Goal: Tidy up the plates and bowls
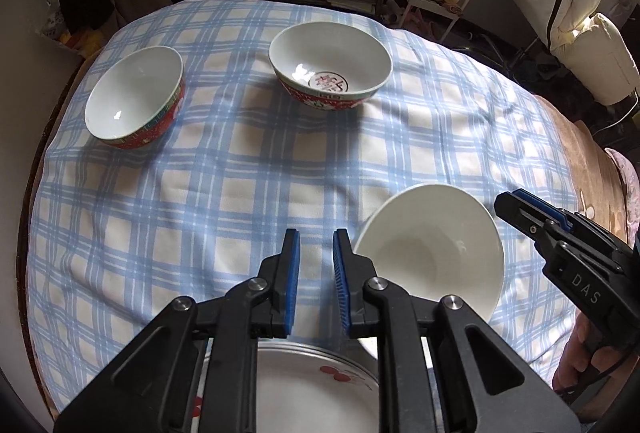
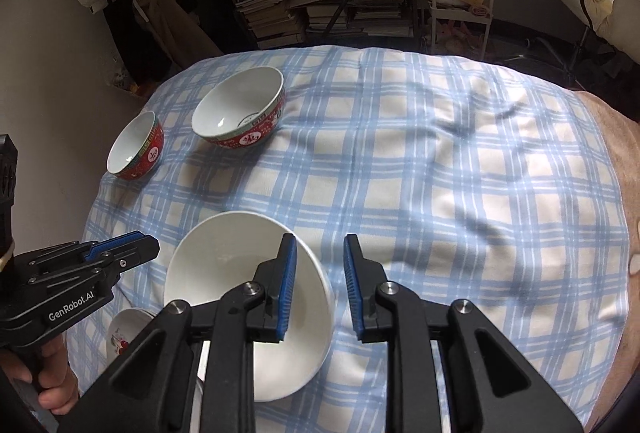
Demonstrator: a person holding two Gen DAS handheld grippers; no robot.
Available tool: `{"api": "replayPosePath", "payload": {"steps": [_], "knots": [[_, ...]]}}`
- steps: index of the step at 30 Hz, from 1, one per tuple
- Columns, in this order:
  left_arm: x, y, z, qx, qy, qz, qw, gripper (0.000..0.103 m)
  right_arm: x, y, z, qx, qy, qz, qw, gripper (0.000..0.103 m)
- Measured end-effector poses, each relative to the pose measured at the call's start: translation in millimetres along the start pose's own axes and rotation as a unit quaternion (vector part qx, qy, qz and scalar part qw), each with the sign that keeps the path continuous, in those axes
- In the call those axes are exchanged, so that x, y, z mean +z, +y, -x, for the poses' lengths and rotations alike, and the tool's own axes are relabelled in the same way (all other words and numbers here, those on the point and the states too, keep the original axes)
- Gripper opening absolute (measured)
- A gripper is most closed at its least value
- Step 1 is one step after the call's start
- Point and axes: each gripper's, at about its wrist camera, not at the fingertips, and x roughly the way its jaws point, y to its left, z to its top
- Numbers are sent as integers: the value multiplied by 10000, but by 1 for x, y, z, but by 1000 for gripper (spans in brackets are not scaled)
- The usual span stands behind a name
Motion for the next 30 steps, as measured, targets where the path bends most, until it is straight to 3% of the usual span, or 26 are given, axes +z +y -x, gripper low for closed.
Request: {"api": "replayPosePath", "payload": {"steps": [1, 3, 6, 7, 13, 21, 30], "knots": [[5, 3, 0, 37, -50, 48, 10000, 21, 6, 0, 0, 33, -25, -8, 10000, 47], [19, 10, -3, 85, -90, 121, 9999, 26, 19, -2, -2, 87, -32, -30, 10000, 53], [41, 15, -10, 181, -211, 14, 9996, 37, 40, 1, -12, 482, 122, -129, 9987, 54], [47, 17, -12, 218, -284, 0, 9994, 47, 46, 4, -16, 564, 157, -97, 9982, 56], [72, 28, -14, 187, -889, 272, 9955, 66, 85, 19, -43, 320, 181, 183, 9992, 59], [119, 36, -40, 155, -767, 511, 9956, 69, 133, 40, -82, 36, 222, 559, 9982, 62], [142, 33, -65, 336, -397, 303, 9982, 69, 147, 38, -113, -83, 401, 324, 9986, 62]]}}
